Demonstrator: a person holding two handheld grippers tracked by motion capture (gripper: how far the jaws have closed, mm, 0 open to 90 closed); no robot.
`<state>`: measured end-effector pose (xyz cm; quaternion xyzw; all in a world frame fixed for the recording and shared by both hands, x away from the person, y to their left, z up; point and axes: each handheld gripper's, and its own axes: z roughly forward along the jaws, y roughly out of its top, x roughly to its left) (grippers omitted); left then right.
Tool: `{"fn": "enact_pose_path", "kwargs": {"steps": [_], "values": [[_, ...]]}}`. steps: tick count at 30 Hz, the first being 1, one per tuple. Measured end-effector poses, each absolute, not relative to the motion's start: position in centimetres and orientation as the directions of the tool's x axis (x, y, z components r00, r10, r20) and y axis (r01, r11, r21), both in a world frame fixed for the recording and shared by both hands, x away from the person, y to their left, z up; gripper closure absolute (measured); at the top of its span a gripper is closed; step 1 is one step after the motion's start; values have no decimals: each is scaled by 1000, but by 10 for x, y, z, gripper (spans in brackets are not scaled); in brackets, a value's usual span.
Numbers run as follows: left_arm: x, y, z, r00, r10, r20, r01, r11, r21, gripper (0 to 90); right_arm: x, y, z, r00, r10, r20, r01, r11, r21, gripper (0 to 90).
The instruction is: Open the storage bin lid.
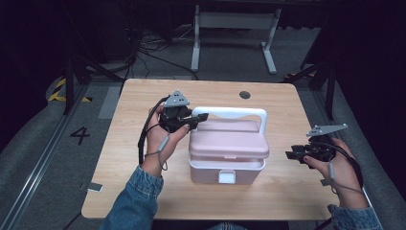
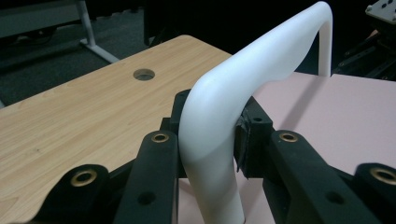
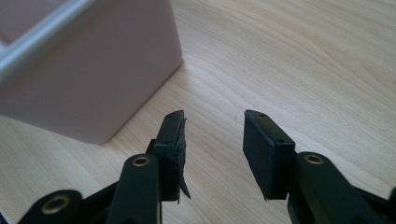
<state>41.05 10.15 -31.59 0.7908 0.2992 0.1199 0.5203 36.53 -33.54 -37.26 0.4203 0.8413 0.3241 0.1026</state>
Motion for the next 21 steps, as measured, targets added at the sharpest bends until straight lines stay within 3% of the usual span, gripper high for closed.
{"fn": "enact_pose_path", "kwargs": {"steps": [13,21], "values": [[409,101,-311,799,592,-103,328,-287,900,726,350,-318,-356,-697,693,184,590,408,697,682],[409,101,-311,799,591,-107,330,-283,900,724,343,-303,-350,-732,657,180,555,422,717,732]]}}
